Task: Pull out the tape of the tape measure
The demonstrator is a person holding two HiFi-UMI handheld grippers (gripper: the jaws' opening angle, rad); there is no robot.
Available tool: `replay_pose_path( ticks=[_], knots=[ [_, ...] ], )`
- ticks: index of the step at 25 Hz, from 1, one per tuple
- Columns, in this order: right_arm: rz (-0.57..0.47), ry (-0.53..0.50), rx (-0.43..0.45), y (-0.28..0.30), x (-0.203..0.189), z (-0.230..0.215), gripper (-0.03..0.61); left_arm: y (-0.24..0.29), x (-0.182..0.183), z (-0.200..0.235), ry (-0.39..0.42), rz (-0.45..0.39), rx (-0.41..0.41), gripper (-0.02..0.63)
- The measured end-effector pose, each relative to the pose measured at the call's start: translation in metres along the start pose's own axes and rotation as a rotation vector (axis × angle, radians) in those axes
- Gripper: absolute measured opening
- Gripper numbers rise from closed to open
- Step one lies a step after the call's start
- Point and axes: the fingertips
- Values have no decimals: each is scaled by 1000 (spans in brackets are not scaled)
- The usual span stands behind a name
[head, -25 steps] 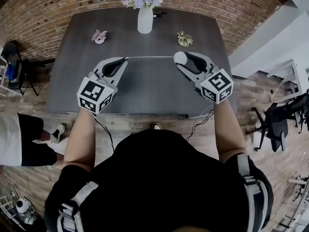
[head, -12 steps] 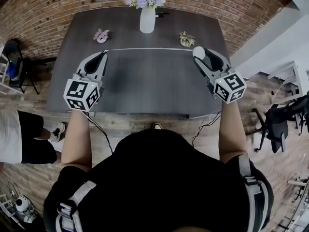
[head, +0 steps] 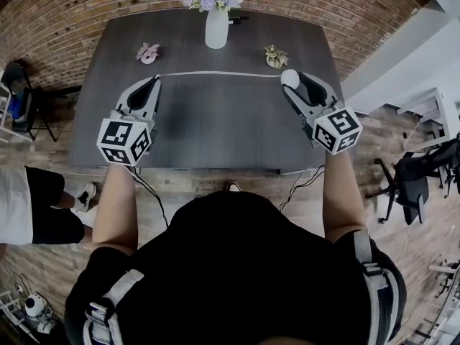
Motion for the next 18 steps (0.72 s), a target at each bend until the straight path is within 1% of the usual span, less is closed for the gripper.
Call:
replay_pose_path(
  ticks=[6,10,13,18],
  knots=[
    [-2,14,2,4,-3,0,210,1,-4,0,-1,5,9,12],
    [13,30,-5,7,-13,-2,210,4,-16,0,-10,34,20,12],
    [52,61,-19,11,-34,-3,210,5,-42,1,-25,93,33,12],
    [137,117,-27,24,-83,4,210,5,-95,-4,-38,195,49,12]
  ],
)
Point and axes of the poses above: the fingertips, and each gripper's own axes: y forward along the fingers, z to its left, x out of its top, and after that the axes turned 8 degrees about -z, right-handed
